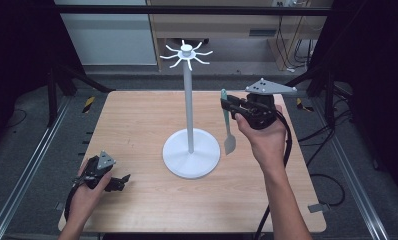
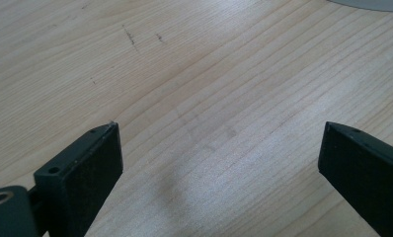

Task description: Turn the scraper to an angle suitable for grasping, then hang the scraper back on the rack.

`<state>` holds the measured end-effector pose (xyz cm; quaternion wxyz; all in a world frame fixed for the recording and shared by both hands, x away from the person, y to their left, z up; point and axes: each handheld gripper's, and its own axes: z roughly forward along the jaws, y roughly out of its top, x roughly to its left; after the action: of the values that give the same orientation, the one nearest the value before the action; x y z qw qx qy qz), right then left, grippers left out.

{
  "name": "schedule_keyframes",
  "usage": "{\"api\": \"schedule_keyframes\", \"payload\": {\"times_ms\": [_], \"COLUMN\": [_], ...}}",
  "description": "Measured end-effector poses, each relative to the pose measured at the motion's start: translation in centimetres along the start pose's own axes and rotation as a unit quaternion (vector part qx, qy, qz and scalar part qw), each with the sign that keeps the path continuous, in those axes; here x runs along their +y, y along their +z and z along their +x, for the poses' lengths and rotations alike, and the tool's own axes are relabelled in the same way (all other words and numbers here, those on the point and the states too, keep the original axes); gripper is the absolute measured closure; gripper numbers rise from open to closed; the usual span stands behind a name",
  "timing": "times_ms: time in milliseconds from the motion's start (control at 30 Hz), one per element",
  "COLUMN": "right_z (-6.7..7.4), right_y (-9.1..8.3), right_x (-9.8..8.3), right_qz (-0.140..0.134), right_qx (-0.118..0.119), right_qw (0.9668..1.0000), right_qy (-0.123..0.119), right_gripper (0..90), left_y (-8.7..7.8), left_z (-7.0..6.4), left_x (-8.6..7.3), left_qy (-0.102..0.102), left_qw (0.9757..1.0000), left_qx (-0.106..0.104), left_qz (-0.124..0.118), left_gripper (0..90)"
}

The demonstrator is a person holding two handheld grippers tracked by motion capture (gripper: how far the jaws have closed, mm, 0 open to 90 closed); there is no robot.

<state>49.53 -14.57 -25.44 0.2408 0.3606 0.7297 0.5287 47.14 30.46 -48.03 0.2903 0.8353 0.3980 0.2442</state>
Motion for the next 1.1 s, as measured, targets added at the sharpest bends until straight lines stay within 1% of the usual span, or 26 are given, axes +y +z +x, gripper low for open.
{"api": "schedule_keyframes", "payload": {"times_ms": [100, 167, 800, 1100], "right_z": [0.1, 0.3, 2.1, 2.6], "right_y": [-0.1, -0.3, -1.0, -1.3], "right_x": [0.2, 0.4, 2.5, 3.2], "right_qz": [-0.002, -0.008, -0.038, -0.048], "right_qx": [0.001, 0.002, 0.015, 0.021], "right_qw": [1.0, 1.0, 0.9991, 0.9985], "right_qy": [0.0, 0.001, -0.013, -0.018], "right_gripper": [74.5, 74.5, 74.4, 74.4], "left_y": [0.0, 0.0, -0.1, 0.0], "left_z": [0.0, -0.1, 0.0, -0.1], "left_x": [0.0, 0.0, -0.1, 0.0], "left_qy": [0.0, 0.001, 0.0, 0.003], "left_qw": [1.0, 1.0, 1.0, 1.0], "left_qx": [0.0, 0.0, 0.002, 0.002], "left_qz": [0.001, 0.001, 0.001, 0.004], "left_gripper": [3.0, 3.0, 3.0, 3.0]}}
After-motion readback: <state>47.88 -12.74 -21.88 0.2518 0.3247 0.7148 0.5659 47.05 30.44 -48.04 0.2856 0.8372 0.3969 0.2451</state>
